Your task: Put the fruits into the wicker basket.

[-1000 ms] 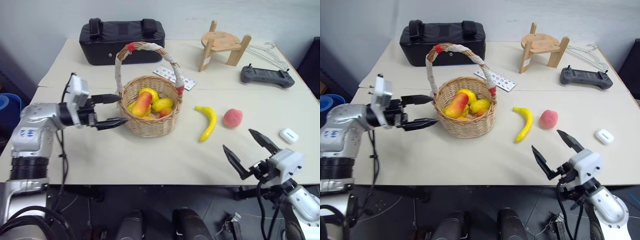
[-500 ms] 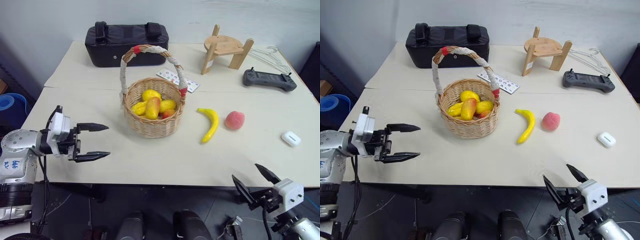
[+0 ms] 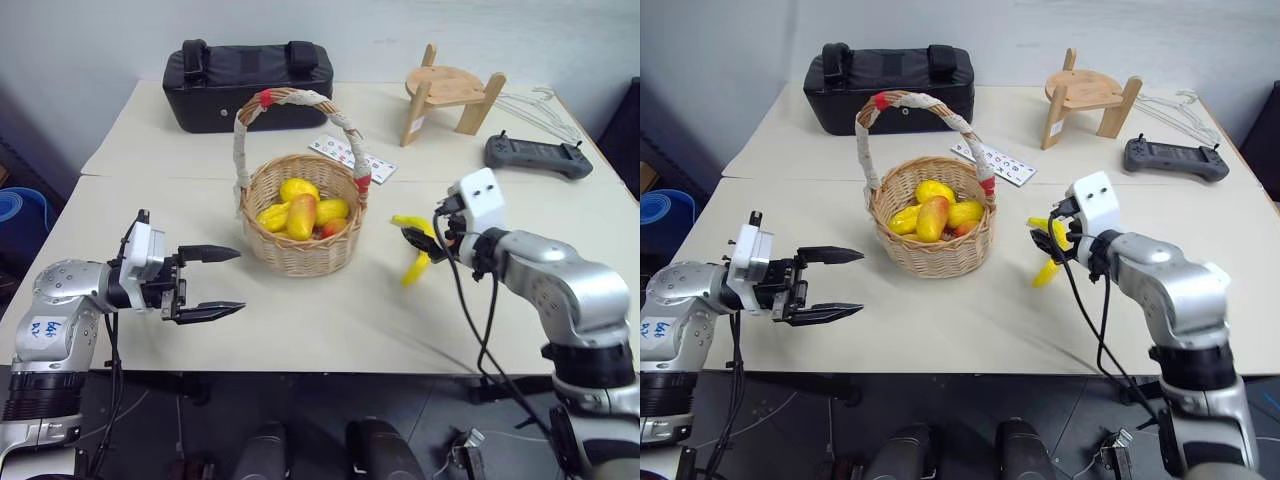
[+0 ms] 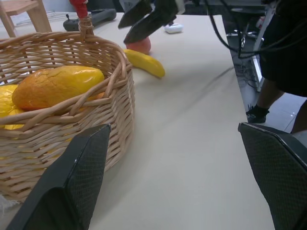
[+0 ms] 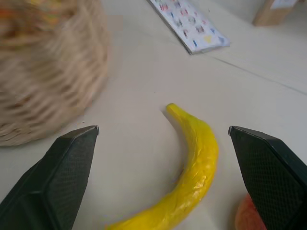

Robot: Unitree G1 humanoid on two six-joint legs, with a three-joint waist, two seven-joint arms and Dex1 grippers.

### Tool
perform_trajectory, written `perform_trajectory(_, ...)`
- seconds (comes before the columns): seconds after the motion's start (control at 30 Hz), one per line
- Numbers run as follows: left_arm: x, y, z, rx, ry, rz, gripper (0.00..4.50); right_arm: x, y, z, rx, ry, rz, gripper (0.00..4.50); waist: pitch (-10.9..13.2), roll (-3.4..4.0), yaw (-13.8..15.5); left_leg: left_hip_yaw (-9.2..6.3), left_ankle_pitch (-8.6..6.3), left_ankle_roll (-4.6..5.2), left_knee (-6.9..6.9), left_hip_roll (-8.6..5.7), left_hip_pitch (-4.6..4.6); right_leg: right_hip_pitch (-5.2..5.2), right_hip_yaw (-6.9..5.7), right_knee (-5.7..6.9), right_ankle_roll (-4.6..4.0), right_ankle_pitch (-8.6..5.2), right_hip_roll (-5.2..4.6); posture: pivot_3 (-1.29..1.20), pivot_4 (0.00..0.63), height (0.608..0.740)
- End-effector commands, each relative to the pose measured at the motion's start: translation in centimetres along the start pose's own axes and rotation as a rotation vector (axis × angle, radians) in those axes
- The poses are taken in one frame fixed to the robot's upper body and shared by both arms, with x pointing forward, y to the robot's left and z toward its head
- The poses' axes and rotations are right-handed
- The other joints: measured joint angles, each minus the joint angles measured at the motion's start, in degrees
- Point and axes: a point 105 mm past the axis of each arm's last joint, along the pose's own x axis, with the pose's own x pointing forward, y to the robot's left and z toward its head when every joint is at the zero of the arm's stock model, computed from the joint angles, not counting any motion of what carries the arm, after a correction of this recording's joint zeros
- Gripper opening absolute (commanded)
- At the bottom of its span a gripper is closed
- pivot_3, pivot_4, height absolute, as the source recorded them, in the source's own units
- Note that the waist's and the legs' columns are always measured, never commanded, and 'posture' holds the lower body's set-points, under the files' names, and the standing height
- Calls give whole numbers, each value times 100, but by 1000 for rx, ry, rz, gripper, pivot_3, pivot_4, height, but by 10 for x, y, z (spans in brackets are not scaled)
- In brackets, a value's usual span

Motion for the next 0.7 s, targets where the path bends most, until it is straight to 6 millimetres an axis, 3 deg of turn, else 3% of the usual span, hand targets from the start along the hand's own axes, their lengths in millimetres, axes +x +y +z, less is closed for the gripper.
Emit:
perform_trajectory(0.03,3,-4,9,45,-13,0,4461,6,-17,0,-12,50,-84,4500,0,0,-22,4,8,-4,6,-7,-30,-30,4,25,5,3,-6,0,150,740)
perform_trajectory(0.13,3,-8,8,44,-14,11,4461,16,-19,0,-31,69,-90,4500,0,0,-43,8,29,-8,19,-10,-80,-69,2,30,19,10,-4,0,150,740)
perform_trajectory(0.3,4,-9,9,42,-17,10,4461,31,-8,-5,22,128,-1,4500,0,0,-54,23,39,-8,17,-4,-76,-70,0,34,21,11,2,0,150,740)
perform_trajectory(0.4,3,-8,10,46,-20,13,4500,33,0,-3,42,136,50,3942,0,0,-46,21,39,14,16,-5,-70,-70,1,42,21,11,0,0,150,740)
perform_trajectory(0.57,2,-7,11,50,-20,17,4500,32,5,-3,62,142,102,2348,0,0,-42,19,42,14,15,-6,-67,-70,1,51,20,12,-1,0,150,740)
perform_trajectory(0.7,1,-7,11,46,-26,28,4500,17,7,9,42,66,167,962,0,0,-39,18,42,14,12,-6,-69,-70,1,50,21,12,-1,0,150,740)
